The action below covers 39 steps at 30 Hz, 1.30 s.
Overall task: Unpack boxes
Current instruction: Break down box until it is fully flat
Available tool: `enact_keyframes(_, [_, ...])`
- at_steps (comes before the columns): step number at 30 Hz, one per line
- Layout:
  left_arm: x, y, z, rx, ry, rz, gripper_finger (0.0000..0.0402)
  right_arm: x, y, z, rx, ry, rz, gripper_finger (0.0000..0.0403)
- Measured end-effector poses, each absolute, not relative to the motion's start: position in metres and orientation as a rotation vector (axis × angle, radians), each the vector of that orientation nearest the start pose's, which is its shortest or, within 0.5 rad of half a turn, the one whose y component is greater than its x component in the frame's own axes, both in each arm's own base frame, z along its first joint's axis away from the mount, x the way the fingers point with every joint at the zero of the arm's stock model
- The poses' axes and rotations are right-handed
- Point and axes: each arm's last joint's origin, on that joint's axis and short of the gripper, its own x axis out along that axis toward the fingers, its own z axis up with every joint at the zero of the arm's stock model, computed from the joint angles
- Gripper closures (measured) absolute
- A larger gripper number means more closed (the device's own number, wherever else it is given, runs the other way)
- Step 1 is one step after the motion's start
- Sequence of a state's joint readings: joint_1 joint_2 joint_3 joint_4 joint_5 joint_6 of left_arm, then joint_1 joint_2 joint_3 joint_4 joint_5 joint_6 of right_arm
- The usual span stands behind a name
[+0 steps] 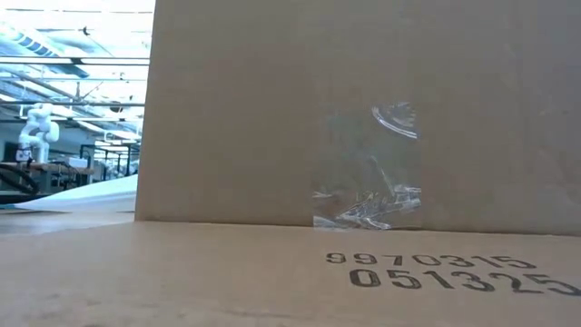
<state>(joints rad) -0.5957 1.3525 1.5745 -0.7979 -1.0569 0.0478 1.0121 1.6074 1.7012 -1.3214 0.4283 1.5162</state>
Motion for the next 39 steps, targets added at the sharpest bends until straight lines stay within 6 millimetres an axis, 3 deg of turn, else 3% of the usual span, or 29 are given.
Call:
enact_keyframes(7, [0.265,-0.074,0.442,0.388,0.348,0.256,0.0149,0.202,0.292,0.364,0.340,0.639,0.005,0.0336])
enact_keyframes(12, [0.279,-0.040,0.440,0.219,0.345,0.127,0.0149,0.217,0.312,0.379,-0.108,0.399,-0.001,0.0336])
enact_keyframes(16, [0.290,-0.026,0.436,0.160,0.341,0.068,0.0149,0.240,0.332,0.375,-0.490,0.306,-0.070,0.0336])
enact_keyframes(22, [0.308,-0.020,0.413,0.141,0.465,-0.027,0.0149,0.295,0.344,0.354,-0.797,0.264,-0.126,0.0336])
enact_keyframes(28, [0.323,-0.015,0.391,0.108,0.574,-0.048,0.0149,0.306,0.342,0.361,-0.922,0.222,-0.117,0.0336])
enact_keyframes(33, [0.327,-0.013,0.386,0.091,0.594,-0.071,0.0149,0.314,0.337,0.369,-1.003,0.196,-0.139,0.0336])
enact_keyframes(39, [0.331,-0.011,0.380,0.088,0.630,-0.067,0.0149,0.318,0.333,0.364,-1.011,0.223,-0.120,0.0336])
